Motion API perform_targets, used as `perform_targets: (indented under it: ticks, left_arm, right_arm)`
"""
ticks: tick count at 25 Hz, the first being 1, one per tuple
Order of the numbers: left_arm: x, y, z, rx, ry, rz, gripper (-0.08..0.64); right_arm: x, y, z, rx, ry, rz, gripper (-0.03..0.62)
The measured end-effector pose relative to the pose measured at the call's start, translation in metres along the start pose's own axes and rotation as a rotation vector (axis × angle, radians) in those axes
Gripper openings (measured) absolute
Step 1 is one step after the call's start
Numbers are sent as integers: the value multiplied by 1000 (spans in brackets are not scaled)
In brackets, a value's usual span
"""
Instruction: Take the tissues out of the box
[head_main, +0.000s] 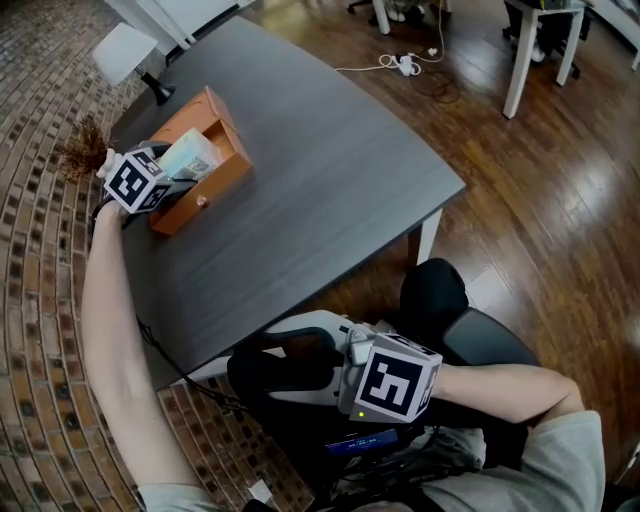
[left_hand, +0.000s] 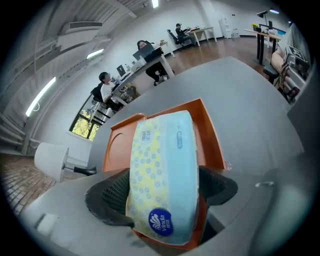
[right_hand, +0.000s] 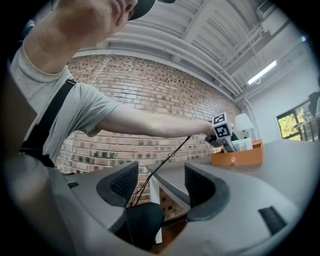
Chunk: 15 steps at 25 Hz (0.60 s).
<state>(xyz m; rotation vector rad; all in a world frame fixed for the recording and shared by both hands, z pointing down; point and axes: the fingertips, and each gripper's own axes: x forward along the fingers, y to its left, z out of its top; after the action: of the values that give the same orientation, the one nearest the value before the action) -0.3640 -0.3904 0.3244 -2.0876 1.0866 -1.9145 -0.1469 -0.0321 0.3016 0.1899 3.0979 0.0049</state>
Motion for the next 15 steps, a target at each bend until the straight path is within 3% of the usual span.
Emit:
perform_targets:
  ticks: [4,8,11,15]
  left_arm:
    - [-13,8,-2,-20,-5,73,419]
    - [-46,24,2,-111,-104,187,413]
    - [-83,25,12,-240,-286,222,411]
    - [-137,5,20,-463,-617,229,409]
  right_arm:
    - [1,2,0,-9,6,3,304]
    - [0,2,1,-31,3,-9,295]
    - [-3,-1,6,-46,-19,-27,272]
    - [-6,-2,11,-52,-33,-47,262]
